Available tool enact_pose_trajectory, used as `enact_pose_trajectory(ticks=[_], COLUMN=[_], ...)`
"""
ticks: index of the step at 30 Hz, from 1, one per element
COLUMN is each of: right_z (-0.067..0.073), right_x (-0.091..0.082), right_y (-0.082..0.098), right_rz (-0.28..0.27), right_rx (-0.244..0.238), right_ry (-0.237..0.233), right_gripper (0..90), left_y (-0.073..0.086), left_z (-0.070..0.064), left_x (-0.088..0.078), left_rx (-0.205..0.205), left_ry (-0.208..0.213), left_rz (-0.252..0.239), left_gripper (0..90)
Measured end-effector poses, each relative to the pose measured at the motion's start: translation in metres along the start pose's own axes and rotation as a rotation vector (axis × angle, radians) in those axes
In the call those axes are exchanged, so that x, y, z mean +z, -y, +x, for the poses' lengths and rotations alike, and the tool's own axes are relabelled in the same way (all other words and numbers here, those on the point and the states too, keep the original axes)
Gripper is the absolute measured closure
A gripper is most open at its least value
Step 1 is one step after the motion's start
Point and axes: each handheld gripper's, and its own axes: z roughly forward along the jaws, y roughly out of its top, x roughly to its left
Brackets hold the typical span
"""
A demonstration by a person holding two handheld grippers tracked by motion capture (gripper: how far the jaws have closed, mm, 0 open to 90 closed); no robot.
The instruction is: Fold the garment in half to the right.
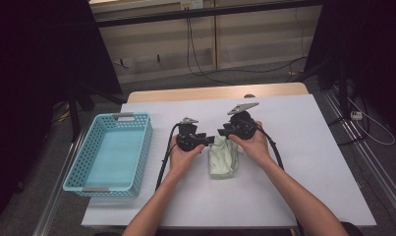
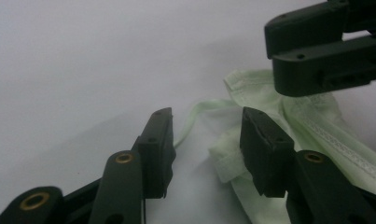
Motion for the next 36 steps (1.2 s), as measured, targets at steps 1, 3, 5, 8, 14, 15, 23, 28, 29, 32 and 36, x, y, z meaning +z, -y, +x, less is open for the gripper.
enact_pose_trajectory(ticks=[1,3,5,8,14,15,23,28,29,32,36], right_z=[-0.002,-0.004,-0.006,-0.008,-0.009,-0.009,-0.001,0.0,-0.001,-0.002,-0.001], right_x=[0.002,0.006,0.011,0.018,0.026,0.025,0.011,-0.003,-0.006,-0.016,-0.024], right_y=[-0.002,-0.004,-0.005,-0.005,0.001,0.001,0.002,0.008,0.008,0.011,0.019], right_rz=[0.003,0.016,0.032,0.052,0.084,0.078,0.047,0.013,0.002,-0.014,-0.011], right_rx=[0.002,0.011,0.008,0.014,0.024,0.025,-0.024,-0.034,-0.032,-0.036,-0.045], right_ry=[-0.001,-0.008,-0.007,-0.014,-0.023,-0.025,-0.055,-0.065,-0.064,-0.072,-0.082], right_gripper=[65.3,65.4,65.7,66.2,78.1,83.1,88.7,88.8,88.8,88.8,88.8], left_y=[0.0,0.0,-0.001,-0.001,0.0,0.0,0.001,0.002,0.002,0.003,0.003], left_z=[0.0,0.001,0.001,0.001,0.0,0.0,0.0,-0.004,-0.004,-0.005,-0.007], left_x=[-0.001,-0.002,-0.004,-0.005,-0.004,-0.004,-0.001,0.002,0.002,0.003,0.004], left_rx=[0.002,0.007,0.009,0.014,0.019,0.018,0.003,0.007,0.011,0.008,0.017], left_ry=[0.0,-0.004,-0.008,-0.007,-0.008,-0.008,-0.015,-0.014,-0.012,-0.015,-0.016], left_rz=[0.004,0.009,0.01,0.014,0.021,0.022,0.033,0.036,0.041,0.038,0.051], left_gripper=[54.9,54.9,54.9,54.9,54.9,54.9,54.9,54.9,54.9,54.8,54.8])
